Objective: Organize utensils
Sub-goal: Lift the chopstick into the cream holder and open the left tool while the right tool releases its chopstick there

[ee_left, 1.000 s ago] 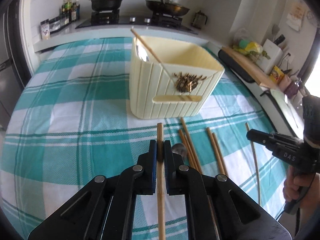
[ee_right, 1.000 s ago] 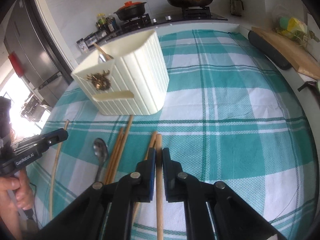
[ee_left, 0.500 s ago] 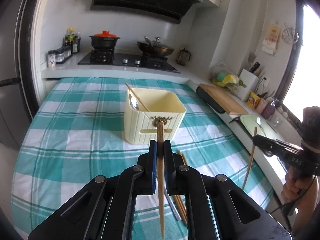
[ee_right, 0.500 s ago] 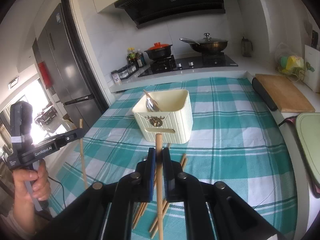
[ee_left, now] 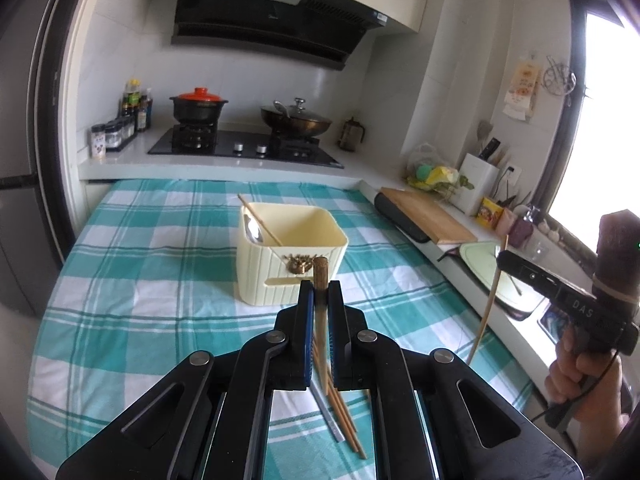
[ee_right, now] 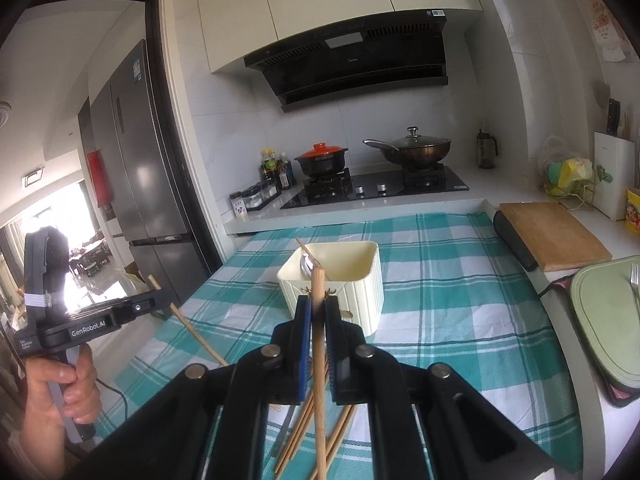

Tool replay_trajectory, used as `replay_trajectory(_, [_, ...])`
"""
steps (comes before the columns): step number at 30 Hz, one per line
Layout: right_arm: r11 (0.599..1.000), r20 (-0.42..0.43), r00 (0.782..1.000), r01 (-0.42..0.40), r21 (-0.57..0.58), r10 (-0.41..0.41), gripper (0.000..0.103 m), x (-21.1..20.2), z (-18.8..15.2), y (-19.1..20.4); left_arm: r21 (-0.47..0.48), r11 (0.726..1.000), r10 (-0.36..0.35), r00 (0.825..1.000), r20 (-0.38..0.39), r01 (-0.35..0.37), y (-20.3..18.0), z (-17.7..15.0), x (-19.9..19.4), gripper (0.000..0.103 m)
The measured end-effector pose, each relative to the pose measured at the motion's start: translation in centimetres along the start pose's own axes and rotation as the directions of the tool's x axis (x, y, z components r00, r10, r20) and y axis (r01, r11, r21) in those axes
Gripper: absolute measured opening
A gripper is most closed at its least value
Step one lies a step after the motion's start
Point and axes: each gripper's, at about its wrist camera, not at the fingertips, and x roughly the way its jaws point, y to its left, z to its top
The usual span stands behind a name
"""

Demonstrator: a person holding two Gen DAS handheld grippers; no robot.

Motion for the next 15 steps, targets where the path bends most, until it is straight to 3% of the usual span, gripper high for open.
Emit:
replay_trajectory(8, [1.0,0.009,1.0,-0.002,-0.003,0.002,0.007,1.9,1.4,-0.2,0.01,1.0,-0.005,1.0,0.001,0.005,0.5,2.3,-0.3,0.004])
replay_trajectory(15, [0.998,0.09,0.996,-0.015,-0.063,0.021,0.007,4.5,8.6,1.0,0.008,1.0,0.005,0.996,0.086,-0.006,1.8,9.4,-0.1,0.004])
